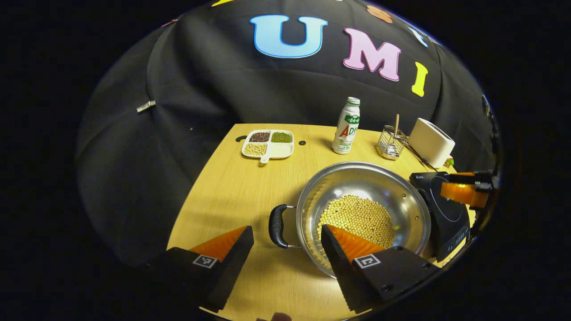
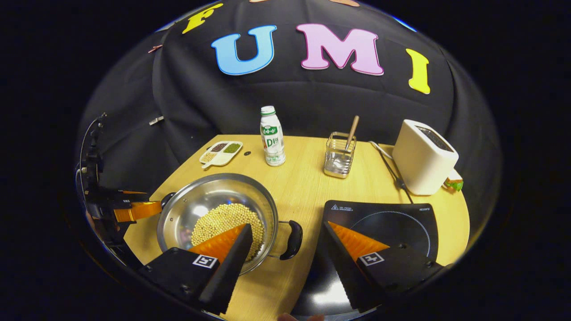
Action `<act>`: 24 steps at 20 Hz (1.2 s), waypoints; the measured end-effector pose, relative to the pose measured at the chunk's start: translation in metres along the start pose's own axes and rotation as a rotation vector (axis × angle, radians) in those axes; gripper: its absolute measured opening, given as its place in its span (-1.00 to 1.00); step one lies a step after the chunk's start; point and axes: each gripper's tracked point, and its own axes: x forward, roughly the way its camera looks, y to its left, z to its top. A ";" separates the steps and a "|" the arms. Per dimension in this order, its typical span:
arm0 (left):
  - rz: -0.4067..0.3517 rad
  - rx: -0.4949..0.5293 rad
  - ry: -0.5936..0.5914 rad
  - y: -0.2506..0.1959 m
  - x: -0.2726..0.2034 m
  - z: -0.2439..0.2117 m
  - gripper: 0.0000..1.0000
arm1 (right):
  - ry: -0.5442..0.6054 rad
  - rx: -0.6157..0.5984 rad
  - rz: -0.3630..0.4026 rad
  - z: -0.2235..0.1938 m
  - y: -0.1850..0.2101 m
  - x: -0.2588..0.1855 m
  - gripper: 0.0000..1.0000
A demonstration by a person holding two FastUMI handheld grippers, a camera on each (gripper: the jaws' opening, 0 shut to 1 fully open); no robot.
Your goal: First push the handle of the pot to place it horizontally, then grasp the pot with both hands and set it on the induction cooktop.
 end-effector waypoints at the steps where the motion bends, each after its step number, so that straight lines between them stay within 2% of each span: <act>1: -0.007 -0.001 0.009 0.001 0.008 -0.001 0.90 | 0.014 0.011 -0.002 -0.005 0.000 0.006 0.98; 6: -0.041 0.030 0.074 -0.004 0.045 -0.007 0.90 | 0.076 0.017 0.014 -0.023 0.006 0.034 0.99; 13: -0.024 0.053 0.129 0.000 0.074 -0.014 0.87 | 0.166 0.040 0.017 -0.047 0.011 0.068 0.90; 14: -0.020 0.045 0.141 0.000 0.076 -0.016 0.83 | 0.172 0.042 0.011 -0.049 0.010 0.070 0.85; 15: -0.011 0.039 0.146 0.001 0.077 -0.018 0.65 | 0.171 0.045 0.001 -0.050 0.008 0.074 0.80; 17: 0.001 0.024 0.148 0.004 0.079 -0.020 0.41 | 0.180 0.045 -0.030 -0.051 0.001 0.078 0.63; 18: 0.002 0.019 0.152 0.003 0.077 -0.022 0.38 | 0.190 0.055 -0.029 -0.054 0.002 0.075 0.42; 19: 0.002 0.028 0.158 0.003 0.078 -0.025 0.39 | 0.191 0.064 -0.033 -0.050 0.000 0.075 0.34; 21: 0.003 0.054 0.155 0.004 0.077 -0.025 0.33 | 0.194 0.082 -0.041 -0.053 0.001 0.078 0.21; 24: -0.002 0.017 0.147 0.002 0.074 -0.023 0.21 | 0.220 0.086 -0.038 -0.057 0.001 0.075 0.07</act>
